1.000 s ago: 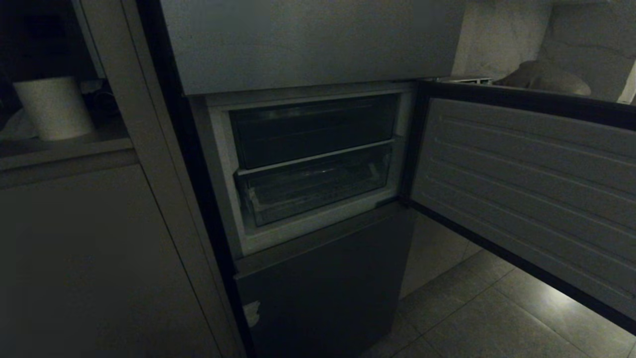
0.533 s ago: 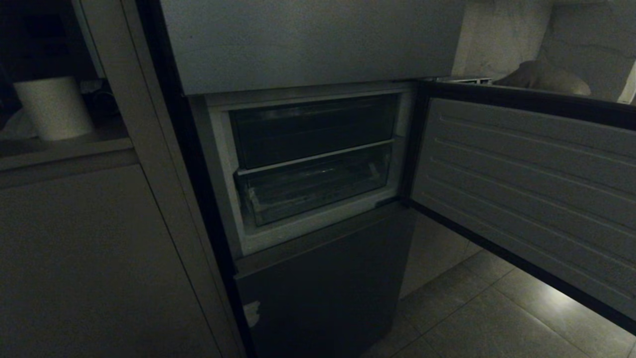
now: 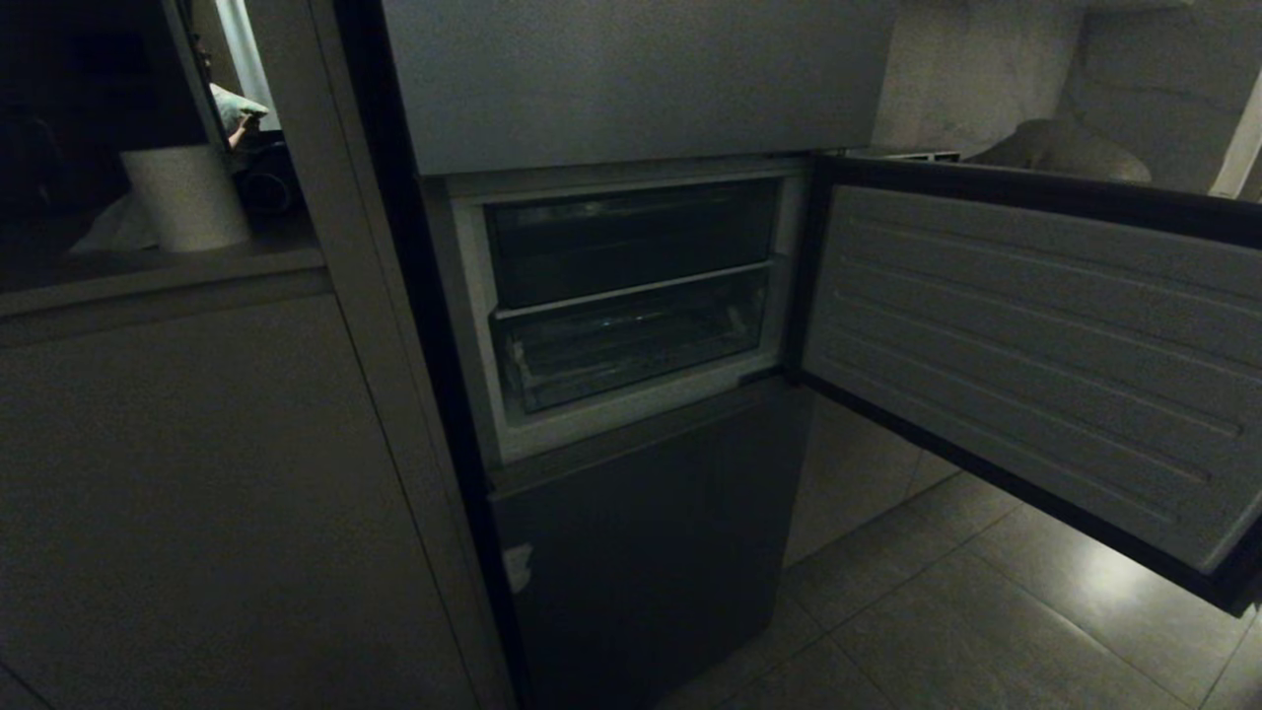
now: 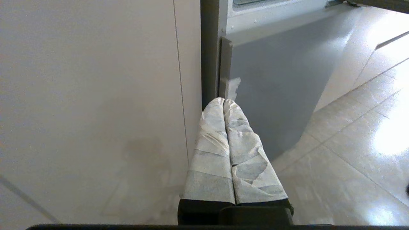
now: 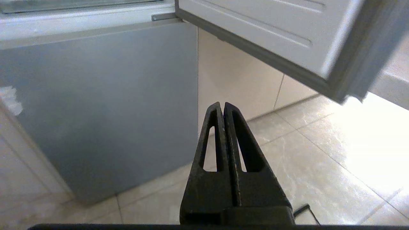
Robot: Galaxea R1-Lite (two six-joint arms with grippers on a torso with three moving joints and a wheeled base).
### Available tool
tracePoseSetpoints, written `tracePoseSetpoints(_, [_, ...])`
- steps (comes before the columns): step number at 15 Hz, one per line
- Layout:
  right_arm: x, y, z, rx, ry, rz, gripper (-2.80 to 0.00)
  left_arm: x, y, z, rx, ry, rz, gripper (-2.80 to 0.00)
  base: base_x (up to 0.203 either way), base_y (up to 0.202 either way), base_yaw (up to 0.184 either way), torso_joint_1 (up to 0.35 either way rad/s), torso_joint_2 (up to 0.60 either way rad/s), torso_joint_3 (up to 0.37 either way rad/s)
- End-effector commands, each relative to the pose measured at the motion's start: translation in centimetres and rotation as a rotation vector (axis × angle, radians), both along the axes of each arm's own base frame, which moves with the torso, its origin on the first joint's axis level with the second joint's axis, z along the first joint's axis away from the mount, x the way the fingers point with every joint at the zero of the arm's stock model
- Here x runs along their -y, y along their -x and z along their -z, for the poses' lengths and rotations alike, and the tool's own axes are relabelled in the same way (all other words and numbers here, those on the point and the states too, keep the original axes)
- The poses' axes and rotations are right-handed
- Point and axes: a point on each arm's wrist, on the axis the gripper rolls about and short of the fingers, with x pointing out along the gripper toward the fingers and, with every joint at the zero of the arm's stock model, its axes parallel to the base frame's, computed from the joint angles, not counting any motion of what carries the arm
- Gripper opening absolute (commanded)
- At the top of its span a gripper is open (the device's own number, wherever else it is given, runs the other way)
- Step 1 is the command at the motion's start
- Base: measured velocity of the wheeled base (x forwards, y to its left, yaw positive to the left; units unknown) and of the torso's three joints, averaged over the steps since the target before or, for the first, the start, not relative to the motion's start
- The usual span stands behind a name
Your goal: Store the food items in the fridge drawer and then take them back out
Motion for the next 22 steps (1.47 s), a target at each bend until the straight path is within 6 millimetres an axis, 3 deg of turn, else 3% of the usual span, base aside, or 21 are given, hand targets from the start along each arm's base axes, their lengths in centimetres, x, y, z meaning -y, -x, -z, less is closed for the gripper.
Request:
tracePoseSetpoints(1, [0.0, 0.0, 0.0, 0.002, 0.002, -0.001, -2.80, 0.0, 0.0, 0.0, 0.000, 0.000, 0.000, -2.80, -0.194, 0.000, 0.001, 0.002, 0.00, 0.007])
tracePoseSetpoints(8, [0.0, 0.1, -0.3, 0.003, 0.009, 0.005, -2.80, 0.0, 0.0, 0.0, -0.001, -0.001, 0.000, -2.80, -0.038, 0.000, 0.000, -0.001, 0.00, 0.000])
tracePoseSetpoints(11, [0.2, -0.1, -3.8, -0.032, -0.028, 0.096, -2.80, 0.0, 0.0, 0.0, -0.002, -0.001, 0.000, -2.80, 0.000, 0.000, 0.000, 0.000, 0.00, 0.000])
tracePoseSetpoints(14, [0.5, -3.8, -7.5, -0.197, -0.160, 0.239, -2.80, 0.0, 0.0, 0.0, -0.002, -0.001, 0.000, -2.80, 0.000, 0.000, 0.000, 0.000, 0.00, 0.000])
tracePoseSetpoints(18, [2.0, -8.5, -11.9, -0.120, -0.323, 0.498, -2.80, 0.0, 0.0, 0.0, -0.001, -0.001, 0.000, -2.80, 0.000, 0.000, 0.000, 0.000, 0.00, 0.000])
tracePoseSetpoints(22, [8.3, -15.2, -13.6, -0.024, -0.383, 0.688, -2.80, 0.0, 0.0, 0.0, -0.002, -0.001, 0.000, -2.80, 0.000, 0.000, 0.000, 0.000, 0.00, 0.000])
